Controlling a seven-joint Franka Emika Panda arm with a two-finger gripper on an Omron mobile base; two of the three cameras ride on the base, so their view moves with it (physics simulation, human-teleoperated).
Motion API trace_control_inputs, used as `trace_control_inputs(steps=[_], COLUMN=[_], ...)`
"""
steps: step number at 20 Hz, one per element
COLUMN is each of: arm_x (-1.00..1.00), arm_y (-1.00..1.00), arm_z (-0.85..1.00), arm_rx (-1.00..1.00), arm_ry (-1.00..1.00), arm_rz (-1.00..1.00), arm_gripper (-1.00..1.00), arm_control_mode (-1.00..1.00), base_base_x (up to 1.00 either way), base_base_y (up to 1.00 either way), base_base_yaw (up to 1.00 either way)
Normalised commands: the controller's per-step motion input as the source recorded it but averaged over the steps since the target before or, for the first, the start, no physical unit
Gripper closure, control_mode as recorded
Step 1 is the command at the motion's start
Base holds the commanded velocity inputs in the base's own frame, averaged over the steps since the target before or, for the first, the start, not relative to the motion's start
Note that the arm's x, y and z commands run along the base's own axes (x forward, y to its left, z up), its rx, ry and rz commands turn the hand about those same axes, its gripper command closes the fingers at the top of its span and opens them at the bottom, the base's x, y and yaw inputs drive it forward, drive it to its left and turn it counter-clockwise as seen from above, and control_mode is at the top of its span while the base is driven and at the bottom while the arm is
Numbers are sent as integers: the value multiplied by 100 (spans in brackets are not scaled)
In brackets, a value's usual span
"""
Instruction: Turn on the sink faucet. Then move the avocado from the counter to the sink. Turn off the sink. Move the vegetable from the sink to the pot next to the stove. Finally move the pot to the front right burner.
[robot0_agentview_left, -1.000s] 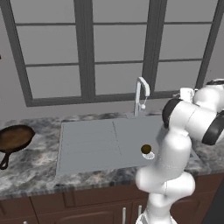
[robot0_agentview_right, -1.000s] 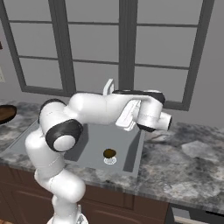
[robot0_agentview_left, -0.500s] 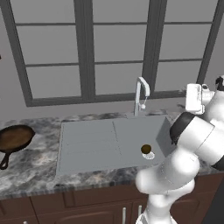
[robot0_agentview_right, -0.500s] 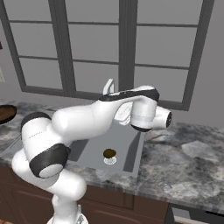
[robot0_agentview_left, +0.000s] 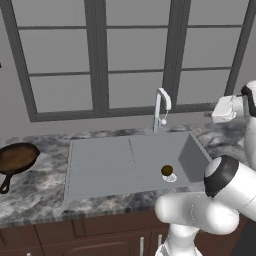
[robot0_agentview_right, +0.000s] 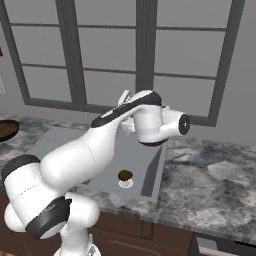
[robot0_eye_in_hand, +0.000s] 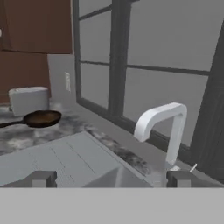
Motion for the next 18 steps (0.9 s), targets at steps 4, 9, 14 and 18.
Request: trace_control_inputs(steps=[4,9,14,18], arm_x=[-12,-13,-5,-1], arm_y=[31,30,25,10], arm_z=[0,-4,-24,-41], arm_rx=[-2,-3,-5,-7], arm_ry=[43,43,43,29], arm_rz=[-28,-32,-32,-19], arm_gripper=[-100,-100,-100,-100], arm_control_mode=[-100,-100,-100,-100], base_base_x=[0,0,0,0], base_base_y=[0,0,0,0], base_base_yaw=[0,0,0,0])
